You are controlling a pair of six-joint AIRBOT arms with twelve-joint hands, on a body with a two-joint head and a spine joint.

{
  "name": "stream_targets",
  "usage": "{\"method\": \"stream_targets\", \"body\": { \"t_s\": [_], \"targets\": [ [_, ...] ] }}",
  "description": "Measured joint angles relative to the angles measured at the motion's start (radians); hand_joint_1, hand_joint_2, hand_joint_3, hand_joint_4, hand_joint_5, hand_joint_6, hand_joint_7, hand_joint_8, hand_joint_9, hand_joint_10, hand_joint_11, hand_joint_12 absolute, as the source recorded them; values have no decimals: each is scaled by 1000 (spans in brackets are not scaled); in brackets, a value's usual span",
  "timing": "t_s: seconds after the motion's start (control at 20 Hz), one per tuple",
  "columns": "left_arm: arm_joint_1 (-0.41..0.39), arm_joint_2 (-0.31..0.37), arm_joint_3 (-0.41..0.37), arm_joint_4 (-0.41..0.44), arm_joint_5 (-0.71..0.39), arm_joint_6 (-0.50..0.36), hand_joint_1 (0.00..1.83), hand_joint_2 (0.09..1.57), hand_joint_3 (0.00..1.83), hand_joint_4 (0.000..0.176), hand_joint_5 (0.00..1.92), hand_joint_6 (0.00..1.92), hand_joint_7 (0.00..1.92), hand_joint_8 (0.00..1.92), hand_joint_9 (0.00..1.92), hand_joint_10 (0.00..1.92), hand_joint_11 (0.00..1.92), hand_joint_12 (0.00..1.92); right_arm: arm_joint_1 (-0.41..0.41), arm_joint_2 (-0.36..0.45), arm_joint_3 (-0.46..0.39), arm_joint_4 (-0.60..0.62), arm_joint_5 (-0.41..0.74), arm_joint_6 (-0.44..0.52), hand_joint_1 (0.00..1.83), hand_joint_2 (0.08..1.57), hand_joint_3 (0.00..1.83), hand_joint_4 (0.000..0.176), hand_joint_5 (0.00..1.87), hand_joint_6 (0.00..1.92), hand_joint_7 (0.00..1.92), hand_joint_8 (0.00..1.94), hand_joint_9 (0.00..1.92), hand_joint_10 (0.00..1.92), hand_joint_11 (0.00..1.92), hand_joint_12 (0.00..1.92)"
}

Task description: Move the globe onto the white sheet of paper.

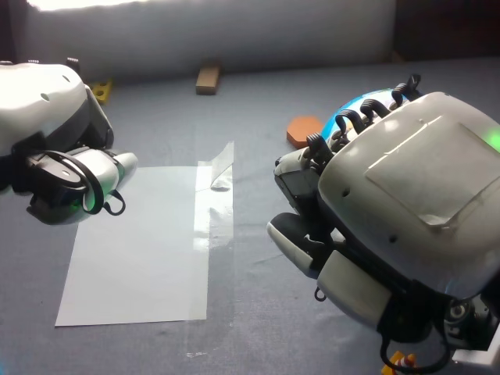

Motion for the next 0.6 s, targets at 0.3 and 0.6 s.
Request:
{"method": "stream_targets", "body": {
  "t_s": [0.3,0.6],
  "targets": [
    [6,4,0,13,1,0,0,1168,23,47,51,5,19,0,0,0,0,58,-4,-1,-4,-6,7,2,63,1109,27,0,94,9,80,1,52,6,0,0],
    [36,12,-8,6,18,2,0,1171,12,48,31,0,0,0,0,0,0,28,-6,47,-22,-14,11,8,66,1110,21,0,99,9,72,0,54,6,0,0]
  ]
}}
